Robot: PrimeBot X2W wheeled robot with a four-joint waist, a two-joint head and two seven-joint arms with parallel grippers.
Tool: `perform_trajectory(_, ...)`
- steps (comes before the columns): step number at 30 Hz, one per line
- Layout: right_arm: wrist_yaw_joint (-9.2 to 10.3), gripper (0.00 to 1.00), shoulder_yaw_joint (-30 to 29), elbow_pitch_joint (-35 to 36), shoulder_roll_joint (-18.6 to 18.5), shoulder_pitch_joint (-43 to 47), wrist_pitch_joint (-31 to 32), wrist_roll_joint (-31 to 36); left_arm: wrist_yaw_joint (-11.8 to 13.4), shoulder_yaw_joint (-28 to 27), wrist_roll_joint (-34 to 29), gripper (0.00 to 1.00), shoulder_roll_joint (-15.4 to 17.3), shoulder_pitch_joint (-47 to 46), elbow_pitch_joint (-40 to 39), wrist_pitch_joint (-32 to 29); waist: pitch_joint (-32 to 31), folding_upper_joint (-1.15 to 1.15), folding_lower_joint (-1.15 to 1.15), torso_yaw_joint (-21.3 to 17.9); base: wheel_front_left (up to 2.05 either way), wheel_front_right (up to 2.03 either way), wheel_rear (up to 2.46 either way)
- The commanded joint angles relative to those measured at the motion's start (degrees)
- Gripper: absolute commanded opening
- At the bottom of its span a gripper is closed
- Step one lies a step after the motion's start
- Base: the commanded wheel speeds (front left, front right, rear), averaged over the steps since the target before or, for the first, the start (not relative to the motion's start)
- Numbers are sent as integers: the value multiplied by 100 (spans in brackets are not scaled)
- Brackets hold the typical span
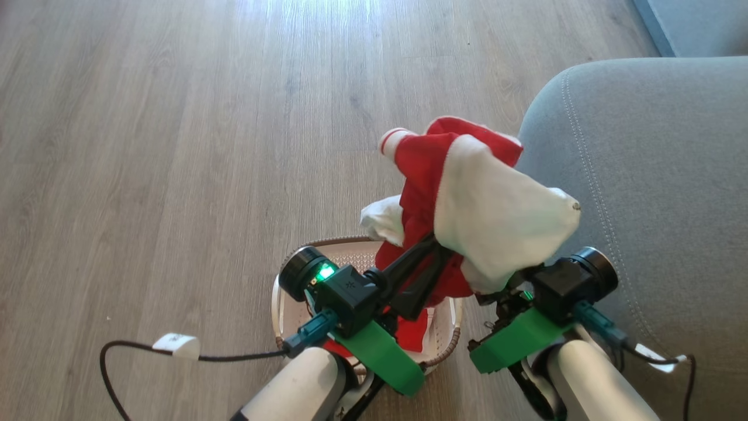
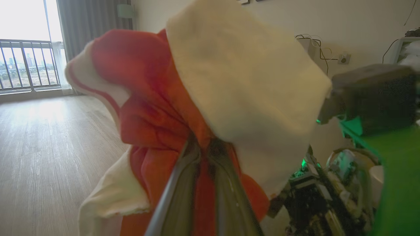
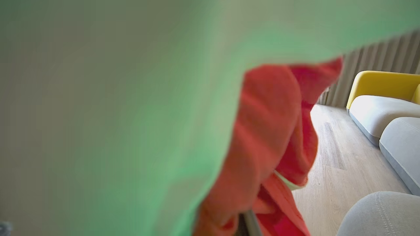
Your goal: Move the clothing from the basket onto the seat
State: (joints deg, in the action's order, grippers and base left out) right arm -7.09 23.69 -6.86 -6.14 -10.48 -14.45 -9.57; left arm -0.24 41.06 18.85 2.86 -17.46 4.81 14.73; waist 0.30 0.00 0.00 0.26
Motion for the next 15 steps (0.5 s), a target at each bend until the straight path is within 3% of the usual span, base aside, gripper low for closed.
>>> perform_trajectory(1,-40,0,52,289,99,-76,-55,-99,42,-197,18,0,2,-229,-120,27,-1,0,0,-7,0,0,0)
perform_trajectory(10,-40,0,107,434,109,-25,-55,-267,16,-144,25,0,2,-225,-39,27,-32,0,0,-51,0,0,0)
perform_trajectory(11,-40,0,78,450,114,-19,-55,-268,20,-141,21,13,2,-228,-37,27,-36,0,0,-52,0,0,0)
perform_trajectory(14,-40,0,-35,489,131,3,-55,-233,65,-160,7,100,2,-226,-48,27,-50,0,0,-49,0,0,0)
perform_trajectory(15,-40,0,-74,496,136,12,-55,-221,78,-170,10,100,2,-220,-41,27,-56,0,0,-46,0,0,0)
